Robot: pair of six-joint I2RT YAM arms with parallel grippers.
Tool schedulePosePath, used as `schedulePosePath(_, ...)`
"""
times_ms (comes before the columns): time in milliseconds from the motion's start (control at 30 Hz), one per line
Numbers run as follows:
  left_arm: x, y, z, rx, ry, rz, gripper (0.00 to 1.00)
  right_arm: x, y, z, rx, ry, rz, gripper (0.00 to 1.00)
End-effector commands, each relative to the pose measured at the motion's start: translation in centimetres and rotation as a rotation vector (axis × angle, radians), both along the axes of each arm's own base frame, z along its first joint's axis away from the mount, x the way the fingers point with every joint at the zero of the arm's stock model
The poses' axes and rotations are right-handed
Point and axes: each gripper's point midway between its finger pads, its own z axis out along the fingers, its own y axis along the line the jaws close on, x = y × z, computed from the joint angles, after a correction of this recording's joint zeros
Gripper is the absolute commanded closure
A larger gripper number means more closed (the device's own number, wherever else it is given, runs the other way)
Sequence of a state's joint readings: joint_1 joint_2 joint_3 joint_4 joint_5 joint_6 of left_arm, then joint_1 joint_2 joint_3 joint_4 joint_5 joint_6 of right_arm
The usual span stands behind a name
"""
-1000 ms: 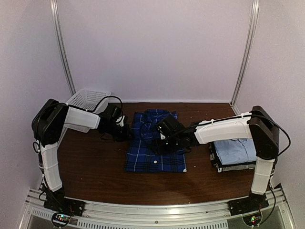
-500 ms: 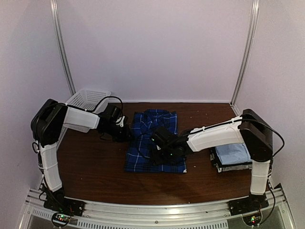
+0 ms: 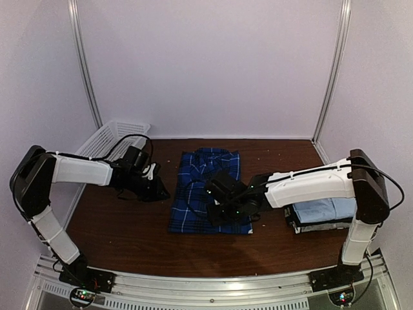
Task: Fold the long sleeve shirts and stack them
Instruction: Smooth out the 2/3-rectangle-folded shirt at the center of the board.
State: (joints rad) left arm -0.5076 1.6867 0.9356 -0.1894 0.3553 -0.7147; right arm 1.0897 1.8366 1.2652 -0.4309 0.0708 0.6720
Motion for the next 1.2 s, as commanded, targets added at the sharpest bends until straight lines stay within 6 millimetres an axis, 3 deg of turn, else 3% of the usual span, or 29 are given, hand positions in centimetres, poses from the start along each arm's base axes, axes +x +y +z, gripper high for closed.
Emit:
schedulePosePath(0,-2.7,-0.5,-0.1,-0.011,0.019,-0.022,0.8,-2.4,0.1,-2.5,-0.027,0.071,-0.006,0.65)
schedulePosePath(167,-4.8,-1.1,-0.7,-0.001,0.04,-0.051,0.8,-2.6,-0.2,-6.1,-0.075,0.109,-0.027,0.66)
schedulePosePath(267,-5.6,-1.2,-1.1,0.005,0.052,-0.064,0.8,-3.1,-0.1,-7.2,-0.081,0.138,-0.018,0.66)
schedulePosePath(400,-6.7,-0.9,-1.6,0.014,0.072,-0.071,0.8,-3.3,-0.3,-6.0,-0.056,0.127,-0.018,0.64)
schedulePosePath(567,-8.3,-0.7,-1.7,0.001,0.092,-0.095,0.8,-3.1,-1.6,-2.2,-0.009,0.072,-0.034,0.54)
schedulePosePath(667,-9.3,-1.0,-1.8,-0.006,0.1,-0.122,0.8,-3.0,-2.8,-1.2,0.009,0.059,-0.052,0.48)
schedulePosePath(867,-10.6,-1.3,-2.5,-0.005,0.126,-0.144,0.8,-3.0,-5.9,-1.1,0.058,0.087,-0.097,0.49)
schedulePosePath(1033,-11.1,-0.9,-2.9,0.001,0.142,-0.13,0.79,-2.8,-9.6,-2.2,0.107,0.132,-0.167,0.53)
schedulePosePath(1167,-11.4,-1.3,-3.0,-0.017,0.151,-0.142,0.79,-2.8,-11.3,-2.9,0.149,0.161,-0.196,0.54)
